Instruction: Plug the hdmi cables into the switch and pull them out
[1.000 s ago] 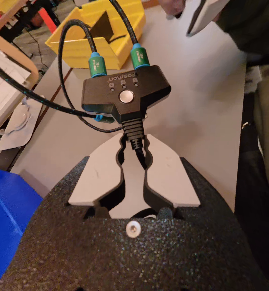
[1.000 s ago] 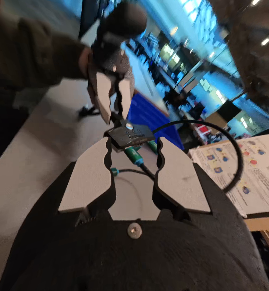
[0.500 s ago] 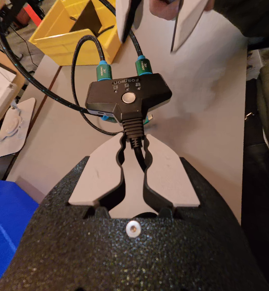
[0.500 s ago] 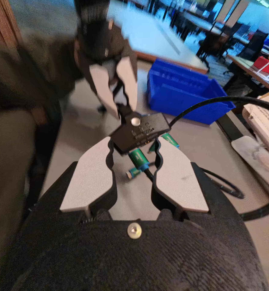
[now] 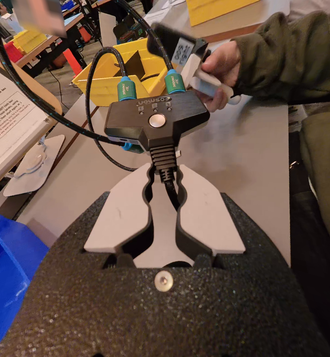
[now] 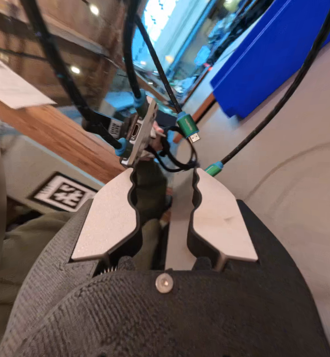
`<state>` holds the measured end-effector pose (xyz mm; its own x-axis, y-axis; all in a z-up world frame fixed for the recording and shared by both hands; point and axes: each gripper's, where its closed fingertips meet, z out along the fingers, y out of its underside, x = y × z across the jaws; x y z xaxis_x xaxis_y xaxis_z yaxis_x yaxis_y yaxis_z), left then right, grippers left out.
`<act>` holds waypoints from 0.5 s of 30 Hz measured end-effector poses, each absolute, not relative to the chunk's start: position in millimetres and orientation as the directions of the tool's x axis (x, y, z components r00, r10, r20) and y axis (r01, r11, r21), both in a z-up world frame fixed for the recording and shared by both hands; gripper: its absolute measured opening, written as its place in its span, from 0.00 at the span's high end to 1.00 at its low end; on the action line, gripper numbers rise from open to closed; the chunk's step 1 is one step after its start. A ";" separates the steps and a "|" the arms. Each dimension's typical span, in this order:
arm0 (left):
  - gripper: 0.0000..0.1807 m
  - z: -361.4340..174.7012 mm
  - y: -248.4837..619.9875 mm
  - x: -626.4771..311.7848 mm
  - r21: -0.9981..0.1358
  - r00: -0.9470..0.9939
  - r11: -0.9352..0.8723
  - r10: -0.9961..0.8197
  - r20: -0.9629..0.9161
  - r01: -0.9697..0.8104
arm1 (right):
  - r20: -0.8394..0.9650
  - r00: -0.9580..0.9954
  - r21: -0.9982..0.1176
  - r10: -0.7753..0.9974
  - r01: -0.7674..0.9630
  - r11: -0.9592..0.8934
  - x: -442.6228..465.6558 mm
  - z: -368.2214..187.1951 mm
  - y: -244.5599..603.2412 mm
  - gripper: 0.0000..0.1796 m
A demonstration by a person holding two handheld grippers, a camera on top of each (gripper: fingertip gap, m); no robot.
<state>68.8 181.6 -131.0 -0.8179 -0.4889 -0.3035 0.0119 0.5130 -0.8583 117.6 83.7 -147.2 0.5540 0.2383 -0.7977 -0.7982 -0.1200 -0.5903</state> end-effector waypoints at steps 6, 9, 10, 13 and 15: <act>0.88 -138.5 171.6 62.6 -0.804 -0.833 0.585 -0.391 -0.393 0.105 | -0.835 0.372 -0.454 0.406 -0.882 -0.124 100.6 -134.5 101.1 0.76; 0.89 -138.5 167.5 57.8 -0.778 -0.833 0.612 -0.353 -0.426 0.139 | -0.838 0.338 -0.437 0.429 -0.886 -0.156 87.9 -131.7 110.7 0.74; 0.89 -139.6 166.6 56.1 -0.761 -0.831 0.632 -0.336 -0.442 0.149 | -0.833 0.317 -0.428 0.453 -0.889 -0.164 84.4 -128.1 111.5 0.72; 0.89 -141.7 165.1 52.4 -0.727 -0.831 0.670 -0.314 -0.460 0.150 | -0.824 0.313 -0.432 0.472 -0.886 -0.167 81.3 -123.9 111.0 0.72; 0.89 -145.0 164.7 52.1 -0.708 -0.834 0.693 -0.306 -0.460 0.136 | -0.807 0.341 -0.467 0.482 -0.868 -0.168 77.4 -121.1 108.8 0.73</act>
